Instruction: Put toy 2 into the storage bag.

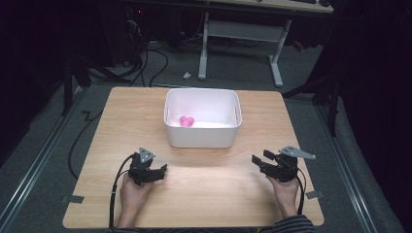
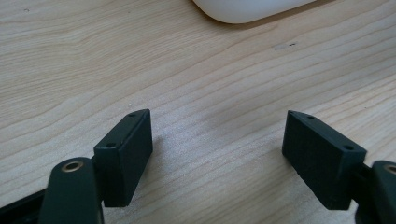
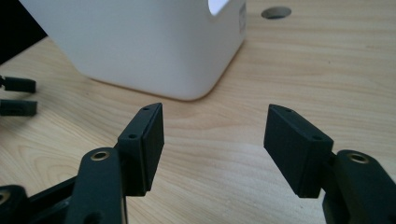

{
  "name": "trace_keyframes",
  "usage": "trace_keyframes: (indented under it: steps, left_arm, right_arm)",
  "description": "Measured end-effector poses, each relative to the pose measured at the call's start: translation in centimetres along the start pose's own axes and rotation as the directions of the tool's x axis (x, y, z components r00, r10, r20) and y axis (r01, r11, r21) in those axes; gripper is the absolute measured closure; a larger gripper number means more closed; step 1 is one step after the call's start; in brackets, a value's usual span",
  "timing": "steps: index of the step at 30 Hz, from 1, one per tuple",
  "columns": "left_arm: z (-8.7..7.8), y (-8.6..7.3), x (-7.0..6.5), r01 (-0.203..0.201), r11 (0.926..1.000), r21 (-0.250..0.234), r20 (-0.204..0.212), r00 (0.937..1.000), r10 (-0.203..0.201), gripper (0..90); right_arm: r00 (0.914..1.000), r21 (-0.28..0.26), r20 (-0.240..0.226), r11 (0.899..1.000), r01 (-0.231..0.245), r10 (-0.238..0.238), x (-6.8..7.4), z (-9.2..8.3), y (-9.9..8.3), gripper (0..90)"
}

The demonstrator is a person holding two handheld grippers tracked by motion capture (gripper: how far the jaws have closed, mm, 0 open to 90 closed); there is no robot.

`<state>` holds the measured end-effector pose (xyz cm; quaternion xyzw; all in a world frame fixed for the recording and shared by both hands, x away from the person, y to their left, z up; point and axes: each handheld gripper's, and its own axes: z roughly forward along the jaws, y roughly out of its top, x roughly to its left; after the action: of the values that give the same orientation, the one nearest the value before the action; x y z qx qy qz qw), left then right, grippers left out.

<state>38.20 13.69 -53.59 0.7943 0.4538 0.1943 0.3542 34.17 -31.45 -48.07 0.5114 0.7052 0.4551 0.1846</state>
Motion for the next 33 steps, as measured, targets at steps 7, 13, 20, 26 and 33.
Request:
trace_keyframes:
  steps: [7, 13, 20, 26, 33]
  left_arm:
    - [0.0, 0.0, 0.0, 0.000, 1.0000, 0.000, 0.000, 1.0000, 0.000, 24.6]
    - [0.0, 0.0, 0.0, 0.000, 1.0000, 0.000, 0.000, 1.0000, 0.000, 24.6]
    - [0.0, 0.0, 0.0, 0.000, 1.0000, 0.000, 0.000, 1.0000, 0.000, 24.6]
    - [0.0, 0.0, 0.0, 0.000, 1.0000, 0.001, 0.000, 1.0000, 0.000, 24.6]
    - [0.0, 0.0, 0.0, 0.000, 1.0000, 0.001, 0.000, 1.0000, 0.000, 24.6]
  right_arm:
    - [0.9998, 0.044, 0.019, 0.999, -0.008, 0.007, -0.3, 1.1, -1.2, 38.3]
    - [0.9970, 0.105, 0.075, 0.994, 0.011, -0.019, -0.4, 2.1, -2.0, 38.0]
    - [0.9926, 0.145, 0.113, 0.989, 0.027, -0.044, -0.5, 3.0, -2.5, 37.8]
    - [0.9848, 0.195, 0.154, 0.980, 0.048, -0.079, -0.2, 3.8, -2.9, 36.0]
    - [0.9715, 0.205, 0.187, 0.973, 0.106, -0.145, 0.3, 4.3, -3.4, 33.8]
